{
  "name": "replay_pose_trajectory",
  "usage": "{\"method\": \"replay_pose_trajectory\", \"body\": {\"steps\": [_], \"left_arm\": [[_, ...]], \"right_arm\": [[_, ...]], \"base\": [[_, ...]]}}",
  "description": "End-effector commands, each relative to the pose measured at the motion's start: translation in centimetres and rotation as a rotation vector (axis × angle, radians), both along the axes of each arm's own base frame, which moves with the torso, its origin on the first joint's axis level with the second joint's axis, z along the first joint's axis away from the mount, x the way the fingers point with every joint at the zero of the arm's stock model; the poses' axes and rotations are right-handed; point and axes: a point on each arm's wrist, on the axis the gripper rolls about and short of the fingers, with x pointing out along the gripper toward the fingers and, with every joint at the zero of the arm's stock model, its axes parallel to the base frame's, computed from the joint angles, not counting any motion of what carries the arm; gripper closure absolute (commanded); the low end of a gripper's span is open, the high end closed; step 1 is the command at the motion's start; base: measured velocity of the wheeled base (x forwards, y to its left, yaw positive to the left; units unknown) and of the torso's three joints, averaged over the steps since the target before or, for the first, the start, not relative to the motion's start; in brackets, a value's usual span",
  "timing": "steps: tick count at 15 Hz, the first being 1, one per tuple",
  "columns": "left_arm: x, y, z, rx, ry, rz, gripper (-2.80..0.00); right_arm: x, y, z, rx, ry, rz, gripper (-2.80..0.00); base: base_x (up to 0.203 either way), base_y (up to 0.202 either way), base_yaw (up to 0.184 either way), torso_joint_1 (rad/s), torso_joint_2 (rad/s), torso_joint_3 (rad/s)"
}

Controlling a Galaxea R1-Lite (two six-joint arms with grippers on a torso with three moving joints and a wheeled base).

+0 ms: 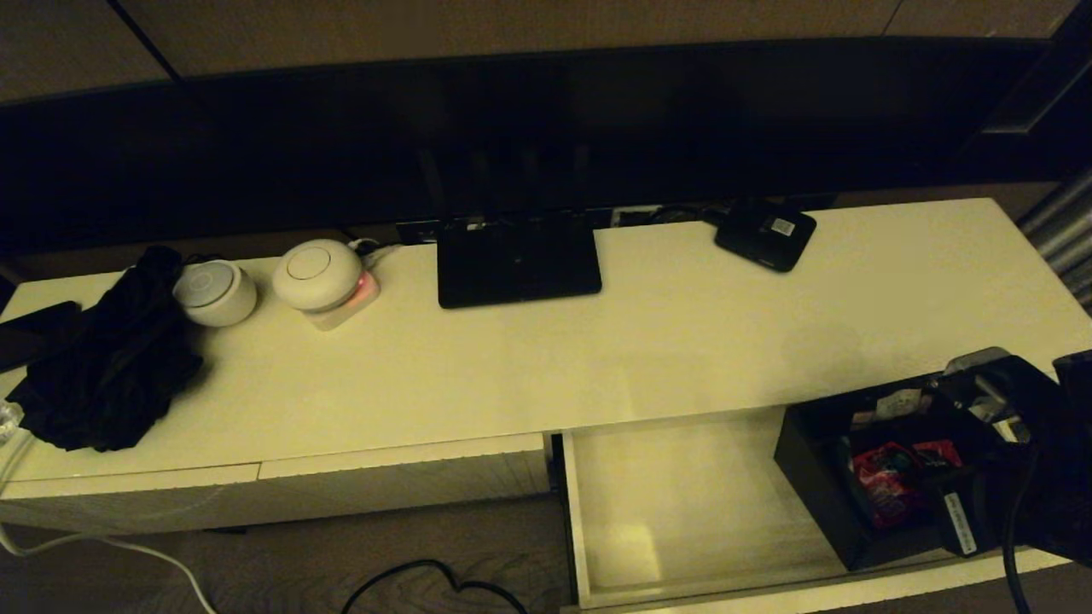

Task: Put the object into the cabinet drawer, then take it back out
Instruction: Take the storage box out of the drawer and put it on the table

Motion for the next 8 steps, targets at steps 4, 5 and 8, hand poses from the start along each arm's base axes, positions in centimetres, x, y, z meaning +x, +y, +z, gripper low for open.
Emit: {"method": "replay_pose_trajectory", "body": {"steps": [4,5,8], "left_arm": [[0.0,0.0,-0.1,0.0,0.003,0.001,0.0],[0.0,0.0,-0.1,0.0,0.003,0.001,0.0],[0.0,0.0,-0.1,0.0,0.003,0.001,0.0]], "right_arm": [[-0.7,-0.3,2.3,0.011,-0.103,0.011,0.0],[-0.5,-0.2,2.7,0.018,-0.12,0.011,0.0],[1.1,0.2,4.2,0.036,-0.158,0.006,0.0]], "base": [[0.0,0.0,0.0,0.0,0.0,0.0],[0.0,0.0,0.0,0.0,0.0,0.0],[0.0,0.0,0.0,0.0,0.0,0.0]]}}
